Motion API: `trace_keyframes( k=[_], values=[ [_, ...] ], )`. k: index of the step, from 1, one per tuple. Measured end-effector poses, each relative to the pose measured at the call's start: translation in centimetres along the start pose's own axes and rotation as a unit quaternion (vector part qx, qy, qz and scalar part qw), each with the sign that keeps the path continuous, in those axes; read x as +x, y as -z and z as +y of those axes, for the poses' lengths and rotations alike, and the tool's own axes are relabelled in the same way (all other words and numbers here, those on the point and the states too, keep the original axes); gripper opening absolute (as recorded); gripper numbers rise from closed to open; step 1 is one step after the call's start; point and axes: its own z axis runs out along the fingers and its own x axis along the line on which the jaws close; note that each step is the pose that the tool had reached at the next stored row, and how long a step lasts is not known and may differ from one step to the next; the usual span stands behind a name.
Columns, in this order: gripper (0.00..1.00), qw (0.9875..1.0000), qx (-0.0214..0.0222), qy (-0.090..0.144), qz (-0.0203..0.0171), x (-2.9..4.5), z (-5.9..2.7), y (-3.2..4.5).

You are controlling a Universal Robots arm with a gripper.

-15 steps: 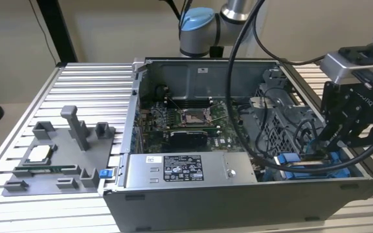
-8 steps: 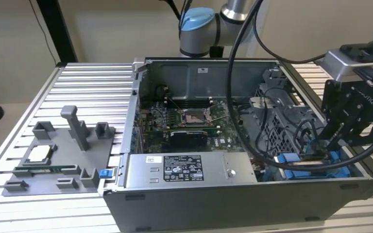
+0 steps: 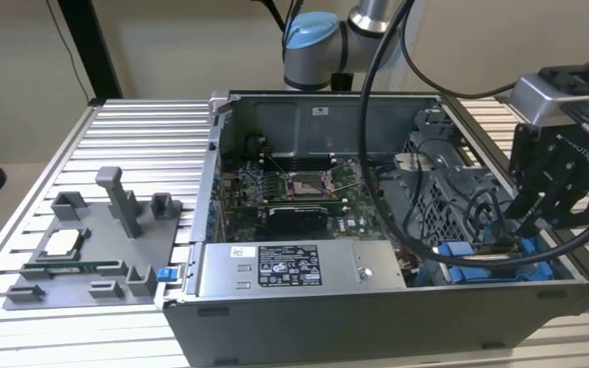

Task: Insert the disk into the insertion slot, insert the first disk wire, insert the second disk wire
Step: 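Insert the second disk wire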

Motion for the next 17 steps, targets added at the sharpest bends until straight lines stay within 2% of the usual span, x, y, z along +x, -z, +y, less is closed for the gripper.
trace_keyframes(
  k=[17],
  values=[
    [1.0, 1.0, 0.0, 0.0, 0.0, -0.01, 0.01, 0.49]
  ],
)
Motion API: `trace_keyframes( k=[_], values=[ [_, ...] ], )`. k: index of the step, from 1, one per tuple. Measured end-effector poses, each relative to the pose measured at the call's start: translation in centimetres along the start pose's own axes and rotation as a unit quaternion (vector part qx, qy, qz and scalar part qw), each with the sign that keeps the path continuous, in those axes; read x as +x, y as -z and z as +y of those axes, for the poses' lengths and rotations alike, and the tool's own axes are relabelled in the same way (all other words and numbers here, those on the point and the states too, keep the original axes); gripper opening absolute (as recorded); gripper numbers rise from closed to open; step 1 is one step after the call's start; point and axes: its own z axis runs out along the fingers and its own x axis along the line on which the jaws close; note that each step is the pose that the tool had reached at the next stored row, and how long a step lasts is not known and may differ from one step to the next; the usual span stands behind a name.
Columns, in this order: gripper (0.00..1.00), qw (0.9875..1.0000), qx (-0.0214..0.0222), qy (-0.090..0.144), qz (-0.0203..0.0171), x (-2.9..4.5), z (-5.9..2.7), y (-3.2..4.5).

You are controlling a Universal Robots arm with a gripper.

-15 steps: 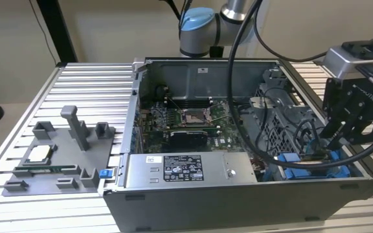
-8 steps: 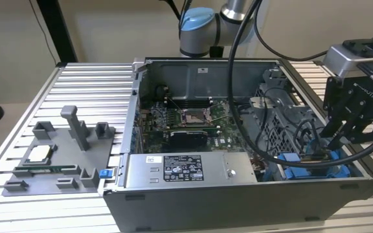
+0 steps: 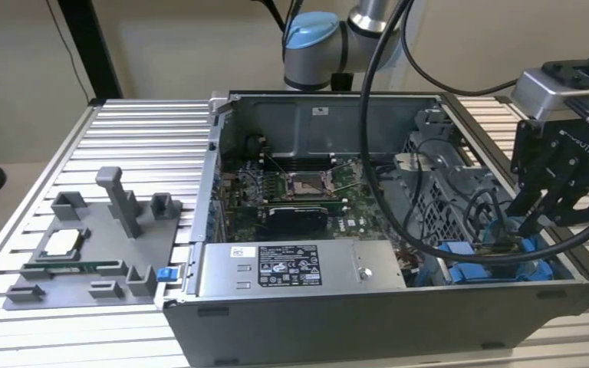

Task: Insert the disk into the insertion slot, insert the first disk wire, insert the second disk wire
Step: 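Insert the second disk wire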

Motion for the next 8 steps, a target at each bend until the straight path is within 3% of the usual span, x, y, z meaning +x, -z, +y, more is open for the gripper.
trace_keyframes(
  k=[8],
  values=[
    [1.0, 1.0, 0.0, 0.0, 0.0002, 0.0, -0.14, 0.06]
  ],
)
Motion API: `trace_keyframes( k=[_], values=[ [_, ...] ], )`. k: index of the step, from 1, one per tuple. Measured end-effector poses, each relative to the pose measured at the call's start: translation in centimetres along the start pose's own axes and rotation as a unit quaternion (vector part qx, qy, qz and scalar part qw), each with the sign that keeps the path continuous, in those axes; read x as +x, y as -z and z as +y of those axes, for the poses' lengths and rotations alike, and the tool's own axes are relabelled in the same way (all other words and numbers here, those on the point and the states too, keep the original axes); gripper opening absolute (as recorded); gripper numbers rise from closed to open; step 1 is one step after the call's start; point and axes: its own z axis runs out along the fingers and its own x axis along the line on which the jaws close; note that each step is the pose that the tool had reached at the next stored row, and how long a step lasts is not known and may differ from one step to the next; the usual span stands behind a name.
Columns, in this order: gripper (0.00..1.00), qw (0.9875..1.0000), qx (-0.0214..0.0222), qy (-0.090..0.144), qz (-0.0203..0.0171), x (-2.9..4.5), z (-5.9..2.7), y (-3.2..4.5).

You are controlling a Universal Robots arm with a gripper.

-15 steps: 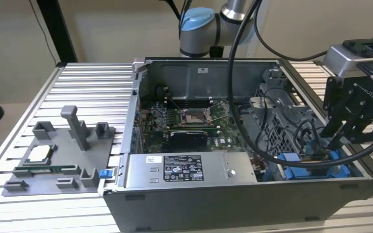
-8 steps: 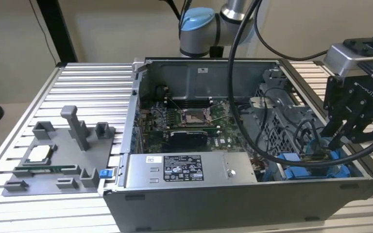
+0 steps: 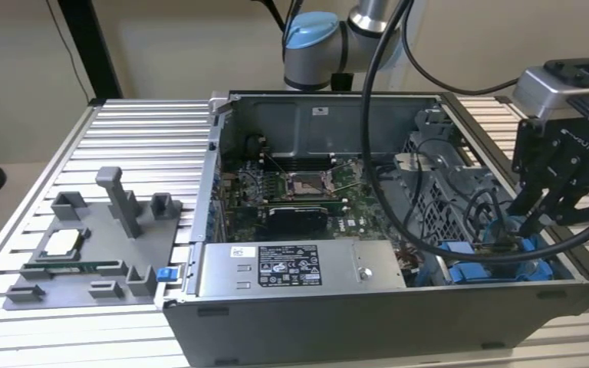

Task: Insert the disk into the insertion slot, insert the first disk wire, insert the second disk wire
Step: 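Insert the second disk wire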

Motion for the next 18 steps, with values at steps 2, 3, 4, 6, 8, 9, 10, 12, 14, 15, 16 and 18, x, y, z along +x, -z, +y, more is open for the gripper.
trace_keyframes(
  k=[2, 3, 4, 6, 8, 9, 10, 12, 14, 15, 16, 18],
  values=[
    [1.0, 1.0, -0.0008, 0.0, -0.0001, 0.0, -0.08, 0.04],
    [1.0, 1.0, -0.0013, 0.0, -0.0002, 0.0, -0.1, 0.1],
    [1.0, 1.0, -0.0018, 0.0, -0.0002, 0.0, -0.13, 0.14],
    [1.0, 1.0, -0.0026, 0.0, -0.0002, 0.0, -0.2, 0.23],
    [1.0, 1.0, -0.0035, 0.0, -0.0002, 0.0, -0.24, 0.32],
    [1.0, 1.0, -0.0039, 0.0, -0.0003, 0.01, -0.26, 0.36],
    [1.0, 1.0, -0.0045, 0.0, -0.0004, 0.01, -0.29, 0.41],
    [1.0, 1.0, -0.0055, 0.0, -0.0003, 0.01, -0.33, 0.53],
    [1.0, 1.0, -0.0063, 0.0, -0.0002, 0.02, -0.39, 0.63],
    [1.0, 1.0, -0.0067, 0.0, -0.0002, 0.03, -0.43, 0.67],
    [1.0, 1.0, -0.0072, 0.0, -0.0004, 0.04, -0.47, 0.69],
    [1.0, 1.0, -0.0081, 0.0, -0.0006, 0.08, -0.56, 0.75]
  ],
)
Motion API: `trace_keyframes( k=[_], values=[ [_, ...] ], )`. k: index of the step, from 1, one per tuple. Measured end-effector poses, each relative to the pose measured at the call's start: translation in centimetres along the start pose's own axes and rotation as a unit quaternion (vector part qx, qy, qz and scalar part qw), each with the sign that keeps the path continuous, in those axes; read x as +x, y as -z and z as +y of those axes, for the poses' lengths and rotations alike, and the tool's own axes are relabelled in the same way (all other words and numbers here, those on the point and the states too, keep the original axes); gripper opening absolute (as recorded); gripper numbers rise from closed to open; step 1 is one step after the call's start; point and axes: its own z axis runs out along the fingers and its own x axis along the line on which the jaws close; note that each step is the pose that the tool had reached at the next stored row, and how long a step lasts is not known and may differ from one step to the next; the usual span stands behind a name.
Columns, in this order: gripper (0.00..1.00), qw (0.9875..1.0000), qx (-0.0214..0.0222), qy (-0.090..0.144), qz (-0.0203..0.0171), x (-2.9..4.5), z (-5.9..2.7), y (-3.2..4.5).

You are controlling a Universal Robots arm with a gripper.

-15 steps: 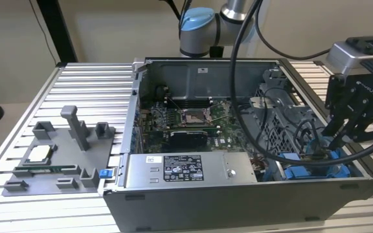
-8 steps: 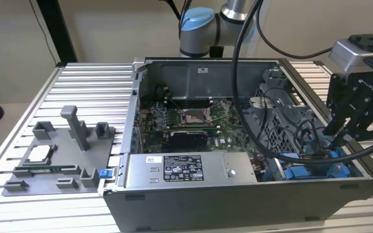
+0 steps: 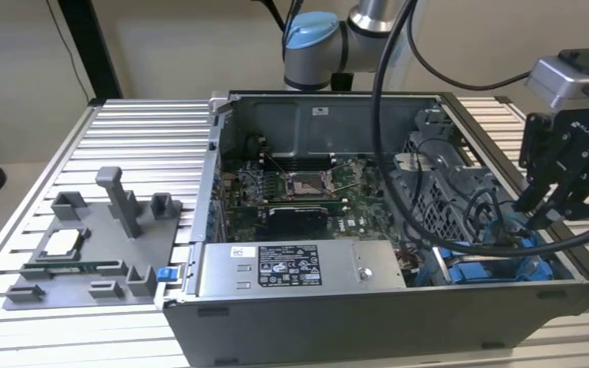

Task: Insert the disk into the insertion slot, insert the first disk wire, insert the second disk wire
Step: 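Insert the second disk wire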

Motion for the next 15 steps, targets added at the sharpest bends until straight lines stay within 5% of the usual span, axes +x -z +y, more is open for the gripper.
trace_keyframes(
  k=[15],
  values=[
    [1.0, 1.0, -0.0038, 0.0, -0.0006, 0.2, -1.2, 0.13]
  ],
)
